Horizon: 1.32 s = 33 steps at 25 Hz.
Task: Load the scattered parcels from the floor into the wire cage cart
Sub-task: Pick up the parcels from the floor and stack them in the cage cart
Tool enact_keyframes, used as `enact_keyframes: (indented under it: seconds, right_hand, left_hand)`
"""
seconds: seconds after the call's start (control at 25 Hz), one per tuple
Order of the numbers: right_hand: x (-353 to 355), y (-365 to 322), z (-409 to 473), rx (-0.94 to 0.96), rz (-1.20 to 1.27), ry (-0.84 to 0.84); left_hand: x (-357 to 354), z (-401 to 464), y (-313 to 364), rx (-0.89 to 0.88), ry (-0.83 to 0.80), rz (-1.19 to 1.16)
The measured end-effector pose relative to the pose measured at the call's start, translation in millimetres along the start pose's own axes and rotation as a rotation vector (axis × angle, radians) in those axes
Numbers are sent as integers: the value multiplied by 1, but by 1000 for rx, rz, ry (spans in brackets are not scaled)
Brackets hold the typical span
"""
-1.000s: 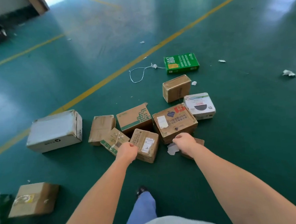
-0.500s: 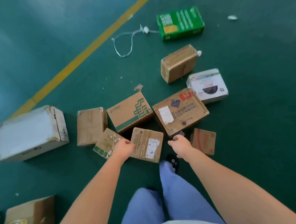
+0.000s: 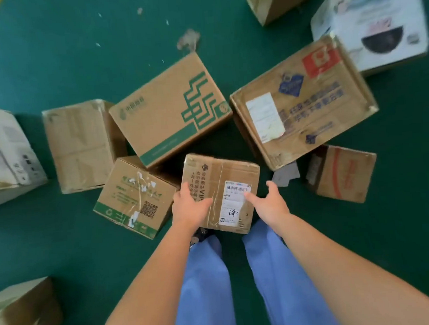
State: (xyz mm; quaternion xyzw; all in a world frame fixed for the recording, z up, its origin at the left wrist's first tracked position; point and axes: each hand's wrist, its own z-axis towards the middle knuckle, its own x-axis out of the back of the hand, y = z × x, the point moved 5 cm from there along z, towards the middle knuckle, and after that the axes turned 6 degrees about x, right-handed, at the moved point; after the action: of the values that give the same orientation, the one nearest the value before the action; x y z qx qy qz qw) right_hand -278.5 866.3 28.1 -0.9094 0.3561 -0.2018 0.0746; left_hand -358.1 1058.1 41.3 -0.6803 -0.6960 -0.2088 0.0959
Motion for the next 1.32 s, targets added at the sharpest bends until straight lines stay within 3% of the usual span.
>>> enact_keyframes:
  seconds: [0.24, 0.36, 0.52, 0.8, 1.0, 1.16, 1.32]
  right_hand:
    - [-53, 47, 82, -153, 81, 8]
    - [-61, 54, 91, -214, 137, 46]
    - [-48, 42, 62, -254, 132, 132]
    - [29, -22, -88, -162, 79, 270]
    - [86, -57, -204, -65, 276, 363]
    - [138, -44, -292, -9, 394, 499]
    - [208, 7, -381, 23, 477, 645]
  left_hand:
    - [-26, 84, -24, 19, 93, 68]
    - [-28, 100, -29, 109, 112, 170]
    - [-18, 78, -12, 64, 59, 155]
    - [56, -53, 55, -100, -48, 278]
    - [106, -185, 125, -341, -7, 357]
    - [105, -288, 150, -513, -9, 403]
    - [60, -388, 169, -656, -123, 389]
